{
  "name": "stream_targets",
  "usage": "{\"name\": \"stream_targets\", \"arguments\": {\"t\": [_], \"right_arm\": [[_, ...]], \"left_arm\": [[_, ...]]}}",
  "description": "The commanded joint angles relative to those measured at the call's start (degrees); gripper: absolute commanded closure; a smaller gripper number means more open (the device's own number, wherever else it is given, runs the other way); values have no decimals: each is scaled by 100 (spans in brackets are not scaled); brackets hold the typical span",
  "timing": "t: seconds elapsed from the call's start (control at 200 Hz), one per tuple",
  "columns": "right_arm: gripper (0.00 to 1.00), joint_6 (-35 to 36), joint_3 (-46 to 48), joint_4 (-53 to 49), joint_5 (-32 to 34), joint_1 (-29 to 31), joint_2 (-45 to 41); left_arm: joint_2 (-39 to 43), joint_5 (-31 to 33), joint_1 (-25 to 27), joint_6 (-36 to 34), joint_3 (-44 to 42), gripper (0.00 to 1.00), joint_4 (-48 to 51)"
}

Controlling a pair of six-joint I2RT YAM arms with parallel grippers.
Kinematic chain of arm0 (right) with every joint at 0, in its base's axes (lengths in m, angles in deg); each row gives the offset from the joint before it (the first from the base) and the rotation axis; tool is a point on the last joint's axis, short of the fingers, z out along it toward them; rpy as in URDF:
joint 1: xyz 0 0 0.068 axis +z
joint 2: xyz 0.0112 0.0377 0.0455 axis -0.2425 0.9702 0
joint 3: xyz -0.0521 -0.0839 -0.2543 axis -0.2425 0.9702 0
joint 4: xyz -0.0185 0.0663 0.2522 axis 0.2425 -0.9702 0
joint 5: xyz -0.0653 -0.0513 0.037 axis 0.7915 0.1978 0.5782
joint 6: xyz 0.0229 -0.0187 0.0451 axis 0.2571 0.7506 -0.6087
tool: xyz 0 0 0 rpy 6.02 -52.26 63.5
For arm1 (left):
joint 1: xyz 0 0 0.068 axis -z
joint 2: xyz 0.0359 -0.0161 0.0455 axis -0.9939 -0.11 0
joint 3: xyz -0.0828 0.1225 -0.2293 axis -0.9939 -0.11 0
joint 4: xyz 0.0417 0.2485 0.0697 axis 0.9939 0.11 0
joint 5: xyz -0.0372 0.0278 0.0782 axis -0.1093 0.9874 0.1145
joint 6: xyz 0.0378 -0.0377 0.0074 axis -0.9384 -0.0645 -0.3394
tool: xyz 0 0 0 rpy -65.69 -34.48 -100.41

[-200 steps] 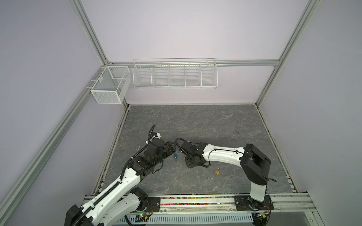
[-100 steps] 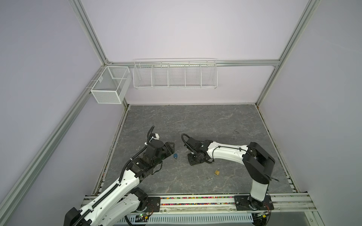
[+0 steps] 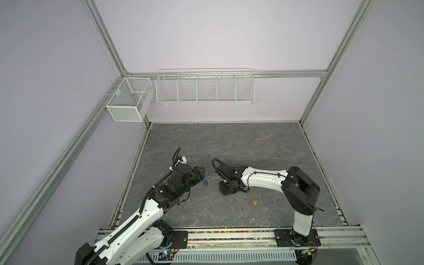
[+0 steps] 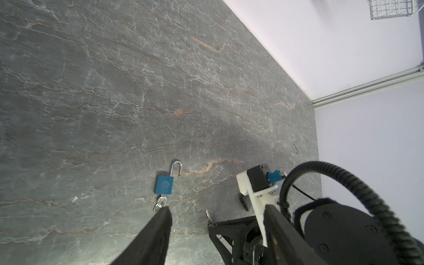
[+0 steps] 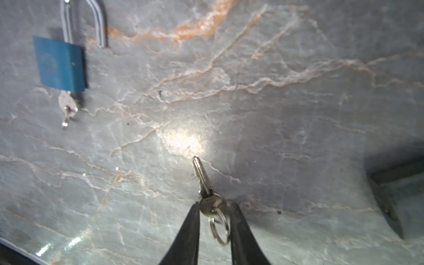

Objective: Unlock with the key

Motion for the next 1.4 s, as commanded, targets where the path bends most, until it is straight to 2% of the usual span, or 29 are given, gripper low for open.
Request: {"name": "stream_targets", "arguments": {"t": [0.0,0.15,0.31,0.385,0.495,0.64,0.76,0.87,0.955,1.044,1.189,1.269,1.399], "right_arm": [[77,-89,24,-28,55,65,167],[86,-19,-144,-256,405,154,123],[93,-27,-9,-133,462,155,-74],[94,-7,117,2,531,144,-275],[94,28,440,340,615,104,-736],[94,235,863,772,596,-10,-1414],[94,407,1001,871,611,-80,-1930],[94,510,1022,810,718,-98,-2351],[94,575,1002,755,784,-107,-2591],[94,627,927,625,850,-108,-2694],[94,681,871,537,856,-104,-2785],[94,716,856,513,876,-108,-2856],[94,752,812,436,928,-107,-2905]], "left_arm": [[12,86,-32,91,-67,36,-40],[32,40,-33,236,-107,36,-107],[106,-141,-32,570,-259,36,-364],[156,-205,-34,717,-375,36,-457],[222,-411,-32,1335,-602,35,-725],[85,-817,-32,1815,-1074,34,-1979],[-425,-1354,-19,1551,-988,35,-2819],[-1005,-1736,94,1083,-489,36,-2908],[-1360,-1915,238,1001,-361,43,-3304],[-1706,-2105,411,834,-136,44,-3515],[-2028,-2086,648,369,169,50,-3496],[-2142,-1954,662,261,301,53,-3096],[-2211,-1938,715,234,321,58,-3106]]}}
